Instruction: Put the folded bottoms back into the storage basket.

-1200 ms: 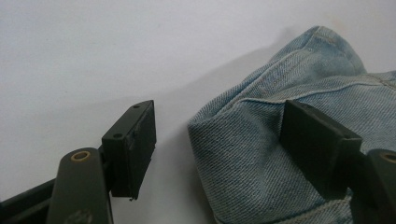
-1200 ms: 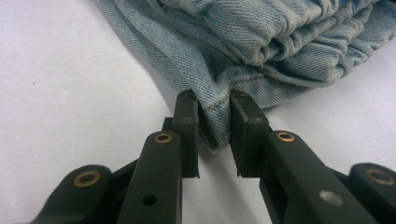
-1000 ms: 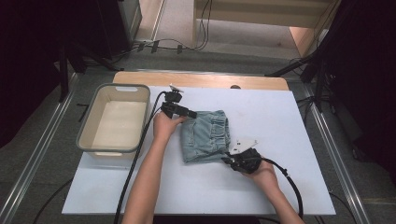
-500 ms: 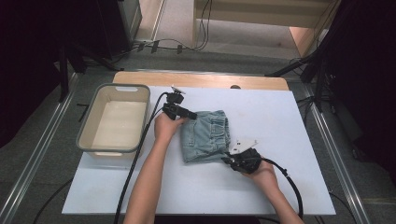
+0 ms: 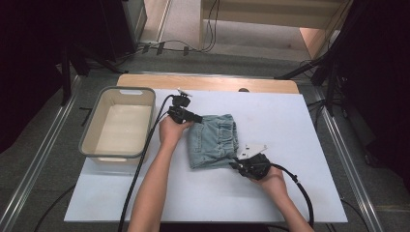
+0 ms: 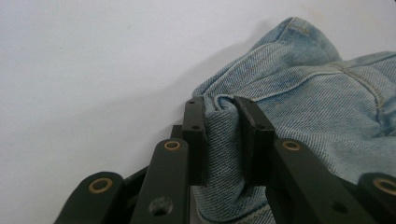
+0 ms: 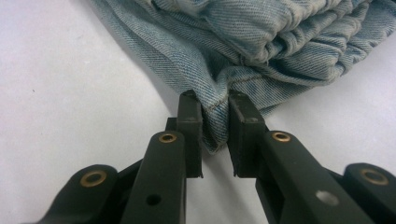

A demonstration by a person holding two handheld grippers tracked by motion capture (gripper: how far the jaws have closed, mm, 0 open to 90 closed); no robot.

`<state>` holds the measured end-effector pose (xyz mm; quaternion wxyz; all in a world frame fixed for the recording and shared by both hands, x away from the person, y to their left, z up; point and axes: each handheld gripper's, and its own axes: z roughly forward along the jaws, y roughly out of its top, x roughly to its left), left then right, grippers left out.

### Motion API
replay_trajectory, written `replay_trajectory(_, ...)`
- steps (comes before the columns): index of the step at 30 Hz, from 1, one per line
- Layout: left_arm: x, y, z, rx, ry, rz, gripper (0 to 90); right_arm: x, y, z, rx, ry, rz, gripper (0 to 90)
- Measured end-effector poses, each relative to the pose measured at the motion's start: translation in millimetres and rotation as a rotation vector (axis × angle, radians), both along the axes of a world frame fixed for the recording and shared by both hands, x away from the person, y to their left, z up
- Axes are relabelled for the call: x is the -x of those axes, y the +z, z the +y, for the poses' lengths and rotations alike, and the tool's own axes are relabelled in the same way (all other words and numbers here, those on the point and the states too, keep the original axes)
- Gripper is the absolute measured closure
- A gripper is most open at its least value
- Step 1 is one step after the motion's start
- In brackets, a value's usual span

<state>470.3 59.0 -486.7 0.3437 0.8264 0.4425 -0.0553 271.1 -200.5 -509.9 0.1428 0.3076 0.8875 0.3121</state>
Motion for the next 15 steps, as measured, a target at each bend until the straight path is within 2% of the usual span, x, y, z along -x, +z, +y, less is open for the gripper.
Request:
replay_trajectory(11,1.0,5.5,2.0,0.016,-0.013,-0.024,77.3,0.4,-0.2,-1.1,-0.047,-0.031,0.003,77.6)
replay_trajectory(15,1.7,8.5,2.8,0.029,-0.018,-0.038,77.4,-0.6,2.6,-4.5,-0.095,-0.042,0.002,77.6)
